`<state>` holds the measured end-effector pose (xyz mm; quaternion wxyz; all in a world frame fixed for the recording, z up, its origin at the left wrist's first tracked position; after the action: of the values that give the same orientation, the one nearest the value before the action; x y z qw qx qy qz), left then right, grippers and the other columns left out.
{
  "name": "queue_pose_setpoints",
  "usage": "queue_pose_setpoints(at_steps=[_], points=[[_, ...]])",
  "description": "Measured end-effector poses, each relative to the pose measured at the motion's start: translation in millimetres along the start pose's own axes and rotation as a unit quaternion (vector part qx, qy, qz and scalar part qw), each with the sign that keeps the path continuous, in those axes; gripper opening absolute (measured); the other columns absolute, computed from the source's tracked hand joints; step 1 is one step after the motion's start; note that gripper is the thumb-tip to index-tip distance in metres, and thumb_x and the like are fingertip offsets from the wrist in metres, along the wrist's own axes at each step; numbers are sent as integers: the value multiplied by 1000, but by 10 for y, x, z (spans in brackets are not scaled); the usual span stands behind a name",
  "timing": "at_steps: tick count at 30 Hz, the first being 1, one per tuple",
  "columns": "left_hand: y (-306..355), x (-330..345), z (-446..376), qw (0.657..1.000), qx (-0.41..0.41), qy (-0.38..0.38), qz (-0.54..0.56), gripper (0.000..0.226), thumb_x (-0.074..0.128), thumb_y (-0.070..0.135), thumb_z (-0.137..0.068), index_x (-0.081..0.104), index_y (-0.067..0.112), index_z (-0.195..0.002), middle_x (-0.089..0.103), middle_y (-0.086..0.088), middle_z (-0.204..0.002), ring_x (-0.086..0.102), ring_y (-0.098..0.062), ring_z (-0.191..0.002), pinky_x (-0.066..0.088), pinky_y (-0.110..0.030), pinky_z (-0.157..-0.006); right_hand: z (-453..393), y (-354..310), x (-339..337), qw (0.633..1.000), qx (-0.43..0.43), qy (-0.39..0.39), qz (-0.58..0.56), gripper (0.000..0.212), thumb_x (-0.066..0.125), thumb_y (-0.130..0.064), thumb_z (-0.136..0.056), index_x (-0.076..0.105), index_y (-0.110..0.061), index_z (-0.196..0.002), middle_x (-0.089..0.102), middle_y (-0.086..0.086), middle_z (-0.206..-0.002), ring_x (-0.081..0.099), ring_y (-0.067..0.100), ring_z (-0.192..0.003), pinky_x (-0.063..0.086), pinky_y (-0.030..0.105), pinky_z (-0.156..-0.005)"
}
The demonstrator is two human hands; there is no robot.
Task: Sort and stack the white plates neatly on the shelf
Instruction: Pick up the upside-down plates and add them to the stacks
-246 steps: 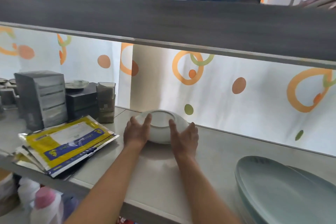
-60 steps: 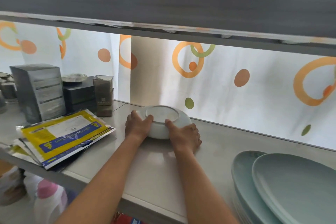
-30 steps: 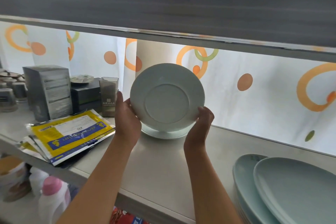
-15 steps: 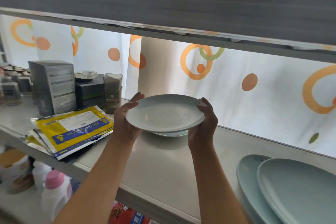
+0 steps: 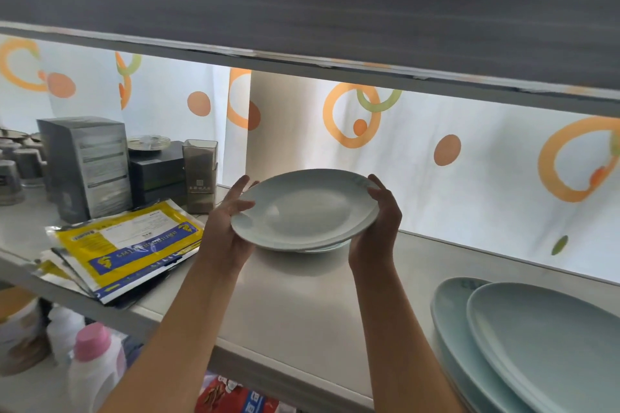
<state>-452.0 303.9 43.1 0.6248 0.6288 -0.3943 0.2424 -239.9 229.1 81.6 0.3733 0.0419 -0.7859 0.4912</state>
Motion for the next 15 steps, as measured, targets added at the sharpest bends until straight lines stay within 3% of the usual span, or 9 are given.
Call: queue_pose_setpoints(at_steps=[5,8,10,12,15], points=[[111,-111,163,980,44,42,-191,42,47,3,-97,43,9,-138,66,-11,-104,67,-23,-84,60,-28,-65,211,-243,-39,996,-32,87,16,6,64,-16,-71,69,-13,-69,58,5,-76,53,22,-74,44,37,-72],[274,-50,231,955,70,60,-282,27,53,12,-97,56,4,-122,67,-9,-92,64,-17,-71,55,-22,-54,402,-469,105,993,-74,80,40,21,61,-8,-80,55,-9,-59,42,5,-64,40,18,-63,37,30,-61],[360,76,298,929,95,56,-353,17,50,15,-98,65,7,-99,66,-9,-86,61,-18,-69,49,-23,-55,515,-692,176,985,-118,77,97,29,57,-7,-83,41,-1,-60,28,8,-65,26,20,-63,26,33,-59],[379,234,352,903,120,42,-410,25,47,16,-99,67,6,-87,64,-11,-80,56,-21,-71,42,-26,-59,614,-958,189,967,-148,83,190,33,54,-8,-85,34,-5,-59,23,9,-63,20,21,-61,21,37,-56],[286,422,412,898,107,26,-426,30,46,23,-100,69,13,-83,66,-10,-83,57,-21,-75,43,-29,-68,686,-1321,77,921,-156,95,345,31,50,-17,-89,46,-21,-58,43,-4,-54,38,14,-50,35,28,-52]])
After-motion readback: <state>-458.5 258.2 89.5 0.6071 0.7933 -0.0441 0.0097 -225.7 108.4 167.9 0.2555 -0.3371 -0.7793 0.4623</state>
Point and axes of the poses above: each hand's wrist, its own z-axis away from the middle knuckle, its own x-axis out of the palm, y = z × x, the point moved 9 cm from there along -z, towards the middle knuckle
